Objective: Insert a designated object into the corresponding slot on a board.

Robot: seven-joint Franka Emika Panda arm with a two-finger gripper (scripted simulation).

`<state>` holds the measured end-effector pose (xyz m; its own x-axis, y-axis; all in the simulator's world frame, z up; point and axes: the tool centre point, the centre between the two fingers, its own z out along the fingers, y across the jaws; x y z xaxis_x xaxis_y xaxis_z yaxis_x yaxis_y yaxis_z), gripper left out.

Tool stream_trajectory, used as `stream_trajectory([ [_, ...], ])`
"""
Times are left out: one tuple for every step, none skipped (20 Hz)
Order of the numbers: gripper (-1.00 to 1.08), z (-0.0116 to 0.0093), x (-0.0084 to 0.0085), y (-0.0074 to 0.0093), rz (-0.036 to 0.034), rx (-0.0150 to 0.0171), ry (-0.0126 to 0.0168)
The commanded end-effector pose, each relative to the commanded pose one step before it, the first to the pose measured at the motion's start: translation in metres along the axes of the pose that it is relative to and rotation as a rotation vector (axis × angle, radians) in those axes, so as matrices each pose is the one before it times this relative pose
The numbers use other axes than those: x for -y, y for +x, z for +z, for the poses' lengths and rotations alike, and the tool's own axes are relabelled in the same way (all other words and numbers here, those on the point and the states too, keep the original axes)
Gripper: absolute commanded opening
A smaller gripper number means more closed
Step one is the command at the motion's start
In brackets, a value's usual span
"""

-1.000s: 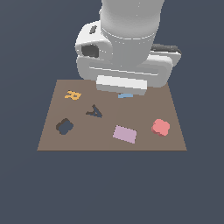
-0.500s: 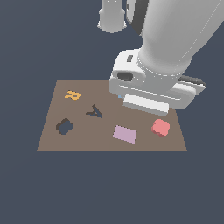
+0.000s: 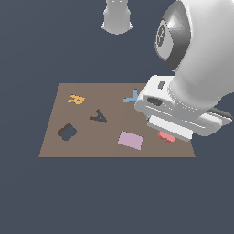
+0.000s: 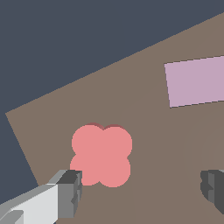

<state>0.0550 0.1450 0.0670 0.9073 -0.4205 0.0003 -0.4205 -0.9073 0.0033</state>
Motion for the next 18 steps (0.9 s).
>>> stream_trajectory([
  [1.0, 0.00619, 0.01047, 0.00281, 0.0271, -0.00033, 0.00137],
  [1.0, 0.00197, 0.00332, 0.00076, 0.00776, 0.00015, 0.00034],
  [1.0, 0.00175, 0.00295, 0.0007, 0.0069, 0.00013, 0.0003],
  [1.0, 0.00153, 0.0026, 0.00063, 0.00607, 0.00011, 0.00027],
  [1.0, 0.00132, 0.00225, 0.00059, 0.0053, 0.0001, 0.00023],
  [1.0, 0.00112, 0.00193, 0.00053, 0.00452, 0.00008, 0.0002],
  [1.0, 0.00093, 0.00162, 0.00048, 0.00381, 0.00007, 0.00016],
  [1.0, 0.00075, 0.00132, 0.00044, 0.00312, 0.00005, 0.00013],
  [1.0, 0.00058, 0.00105, 0.00037, 0.00244, 0.00004, 0.0001],
  [1.0, 0.00042, 0.00076, 0.00033, 0.00189, 0.00003, 0.00008],
  [1.0, 0.00029, 0.00057, 0.0002, 0.00119, 0.00001, 0.00005],
  [1.0, 0.00016, 0.00025, 0.0002, 0.00084, 0.00001, 0.00003],
  [1.0, 0.00005, 0.00022, -0.00006, 0.0, 0.0, 0.0],
  [1.0, -0.00012, -0.00066, -0.00049, -0.00197, 0.00035, -0.00026],
  [1.0, 0.00041, 0.00004, 0.0, 0.0, 0.0, 0.0],
  [1.0, 0.00122, 0.00011, -0.00001, 0.0, 0.0, 0.0],
  [1.0, 0.00197, -0.00008, 0.00021, 0.00048, -0.00008, 0.00005],
  [1.0, 0.00285, 0.00024, -0.00003, 0.0, 0.0, 0.0],
])
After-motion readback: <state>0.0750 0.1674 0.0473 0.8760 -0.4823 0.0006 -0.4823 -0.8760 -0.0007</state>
